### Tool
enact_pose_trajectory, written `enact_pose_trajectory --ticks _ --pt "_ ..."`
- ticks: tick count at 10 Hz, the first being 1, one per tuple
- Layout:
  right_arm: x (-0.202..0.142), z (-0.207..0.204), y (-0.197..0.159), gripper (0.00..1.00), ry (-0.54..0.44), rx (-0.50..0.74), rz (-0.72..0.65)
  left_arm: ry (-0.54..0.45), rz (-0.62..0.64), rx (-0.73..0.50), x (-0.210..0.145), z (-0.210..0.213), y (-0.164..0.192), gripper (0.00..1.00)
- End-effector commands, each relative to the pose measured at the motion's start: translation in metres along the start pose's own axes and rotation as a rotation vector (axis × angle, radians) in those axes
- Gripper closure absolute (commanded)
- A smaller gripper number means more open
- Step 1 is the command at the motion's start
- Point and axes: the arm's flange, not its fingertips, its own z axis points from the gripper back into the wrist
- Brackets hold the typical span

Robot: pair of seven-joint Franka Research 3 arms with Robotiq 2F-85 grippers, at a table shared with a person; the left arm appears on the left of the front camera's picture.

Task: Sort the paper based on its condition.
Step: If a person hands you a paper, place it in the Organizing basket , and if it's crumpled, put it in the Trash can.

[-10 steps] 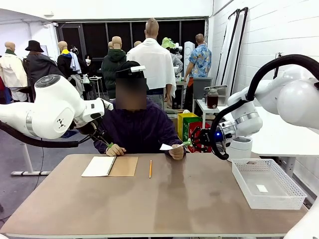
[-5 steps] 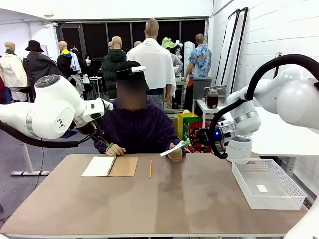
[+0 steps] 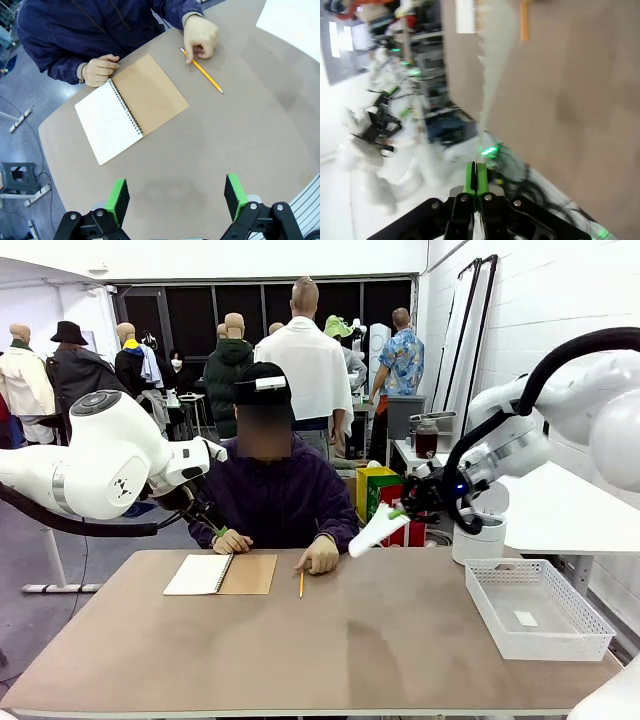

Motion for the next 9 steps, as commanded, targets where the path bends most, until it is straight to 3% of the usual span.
enact_pose_trajectory --ticks 1,4,7,8,9 --pt "-0.046 0.015 -0.008 1.00 -0.085 -0.224 0.092 -0.008 -0.005 0.006 0.000 -0.001 0.001 0.00" --pt "-0.080 0.052 -0.035 1.00 -0.114 -0.478 0.094 -0.008 -0.005 0.006 0.000 -0.001 0.001 0.00" --pt "-0.088 0.055 -0.042 1.00 -0.261 -0.673 -0.077 -0.008 -0.005 0.006 0.000 -0.001 0.001 0.00" --pt "-0.085 0.069 -0.046 1.00 -0.155 -0.549 0.051 -0.008 -0.005 0.006 0.000 -0.001 0.001 0.00" --pt "-0.085 0.069 -0.046 1.00 -0.155 -0.549 0.051 -0.008 -0.005 0.006 0.000 -0.001 0.001 0.00"
